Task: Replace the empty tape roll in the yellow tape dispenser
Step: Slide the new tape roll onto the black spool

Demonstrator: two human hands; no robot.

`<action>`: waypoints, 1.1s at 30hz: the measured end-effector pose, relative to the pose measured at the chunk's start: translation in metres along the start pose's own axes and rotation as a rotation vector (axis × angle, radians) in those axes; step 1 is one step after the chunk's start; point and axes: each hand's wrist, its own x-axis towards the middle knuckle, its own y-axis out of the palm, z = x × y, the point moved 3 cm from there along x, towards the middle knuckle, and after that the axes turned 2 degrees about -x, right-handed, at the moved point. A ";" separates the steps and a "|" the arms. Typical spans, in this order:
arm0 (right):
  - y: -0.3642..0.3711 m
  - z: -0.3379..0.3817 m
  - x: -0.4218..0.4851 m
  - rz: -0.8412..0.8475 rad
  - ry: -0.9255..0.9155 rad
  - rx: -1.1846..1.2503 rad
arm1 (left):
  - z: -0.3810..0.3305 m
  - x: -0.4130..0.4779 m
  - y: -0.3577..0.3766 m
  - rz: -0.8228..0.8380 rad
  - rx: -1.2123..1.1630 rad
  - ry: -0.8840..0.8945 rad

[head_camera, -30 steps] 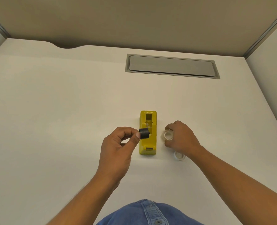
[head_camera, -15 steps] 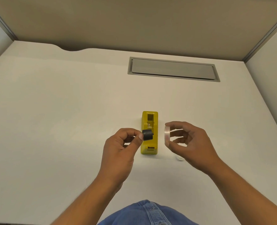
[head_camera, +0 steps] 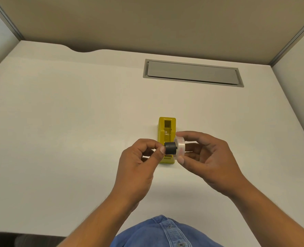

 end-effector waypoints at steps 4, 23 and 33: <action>0.002 0.003 -0.001 0.009 -0.020 -0.009 | 0.000 -0.003 -0.001 0.006 0.015 0.020; 0.011 0.014 -0.003 0.030 -0.056 -0.106 | -0.004 -0.003 0.005 0.062 0.019 0.006; 0.013 0.014 -0.003 0.031 -0.061 -0.180 | -0.002 -0.003 0.004 0.084 0.031 -0.024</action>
